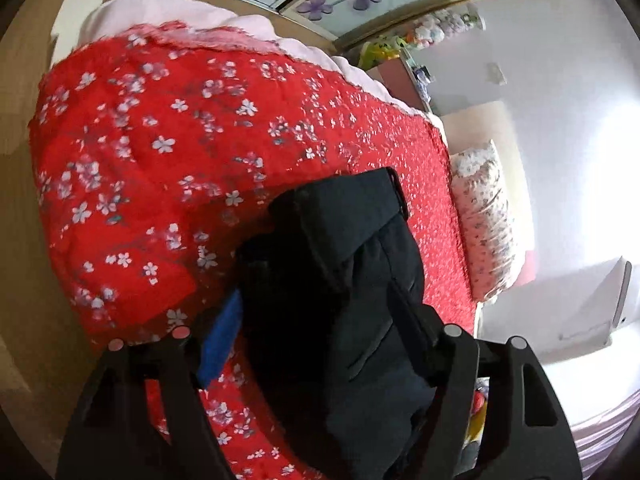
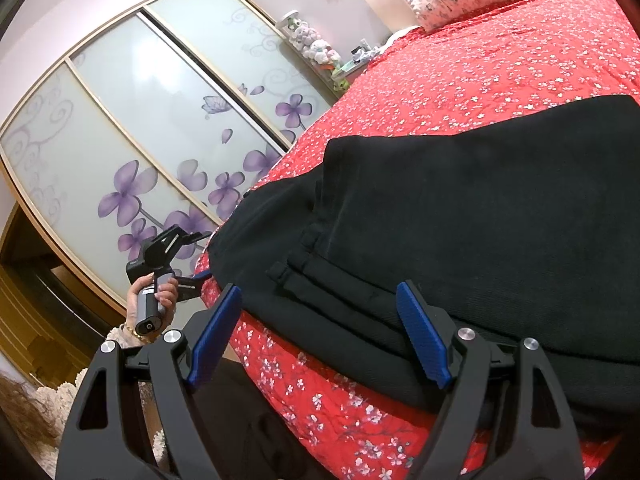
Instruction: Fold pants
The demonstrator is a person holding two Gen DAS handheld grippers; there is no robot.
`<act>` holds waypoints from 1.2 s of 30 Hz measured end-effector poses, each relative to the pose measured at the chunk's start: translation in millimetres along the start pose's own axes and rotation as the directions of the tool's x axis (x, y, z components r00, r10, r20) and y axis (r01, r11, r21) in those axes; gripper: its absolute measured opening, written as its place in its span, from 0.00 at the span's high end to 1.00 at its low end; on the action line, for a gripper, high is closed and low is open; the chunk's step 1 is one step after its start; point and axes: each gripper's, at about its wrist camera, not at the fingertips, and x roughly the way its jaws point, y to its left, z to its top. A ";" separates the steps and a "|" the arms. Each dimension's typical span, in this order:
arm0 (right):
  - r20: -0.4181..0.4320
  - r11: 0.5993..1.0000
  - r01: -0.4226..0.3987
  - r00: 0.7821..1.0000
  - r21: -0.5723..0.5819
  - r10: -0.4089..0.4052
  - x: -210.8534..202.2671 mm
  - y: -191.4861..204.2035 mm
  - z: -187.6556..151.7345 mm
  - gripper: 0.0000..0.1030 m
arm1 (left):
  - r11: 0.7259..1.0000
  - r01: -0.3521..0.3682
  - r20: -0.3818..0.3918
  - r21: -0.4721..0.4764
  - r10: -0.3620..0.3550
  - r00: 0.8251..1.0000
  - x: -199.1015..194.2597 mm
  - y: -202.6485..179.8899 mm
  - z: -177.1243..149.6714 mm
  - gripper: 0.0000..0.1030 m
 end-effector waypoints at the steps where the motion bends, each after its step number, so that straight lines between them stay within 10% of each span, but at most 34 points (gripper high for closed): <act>1: 0.000 1.000 0.000 1.000 0.000 0.000 0.0 0.0 -0.1 0.21 | 1.000 -0.015 0.000 0.006 0.015 1.000 0.9 0.0 -0.7 0.42; 6: 0.000 1.000 -0.001 1.000 0.000 0.001 -0.3 -0.3 -0.7 0.21 | 0.999 -0.013 0.008 0.030 0.013 1.000 -9.5 2.2 -6.5 0.69; 19: -0.002 1.000 -0.006 1.000 -0.003 0.006 -3.4 -0.7 -1.8 0.21 | 0.993 0.070 -0.038 -0.091 -0.074 0.997 9.1 10.2 -15.3 0.53; 23: -0.003 1.000 -0.007 1.000 -0.005 0.007 -3.9 -0.2 -1.9 0.21 | 0.995 0.041 -0.029 -0.089 -0.043 0.999 11.4 7.7 -11.1 0.71; 30: 0.021 0.999 -0.032 0.999 0.007 0.032 -12.0 0.7 0.4 0.21 | 0.989 0.037 0.045 0.144 -0.044 0.998 -15.8 -39.1 -19.2 0.84; 36: 0.117 0.998 -0.058 0.991 -0.004 0.058 -40.2 4.0 5.6 0.21 | 0.877 -0.029 0.143 0.480 -0.046 0.989 -37.9 -132.8 -60.1 0.84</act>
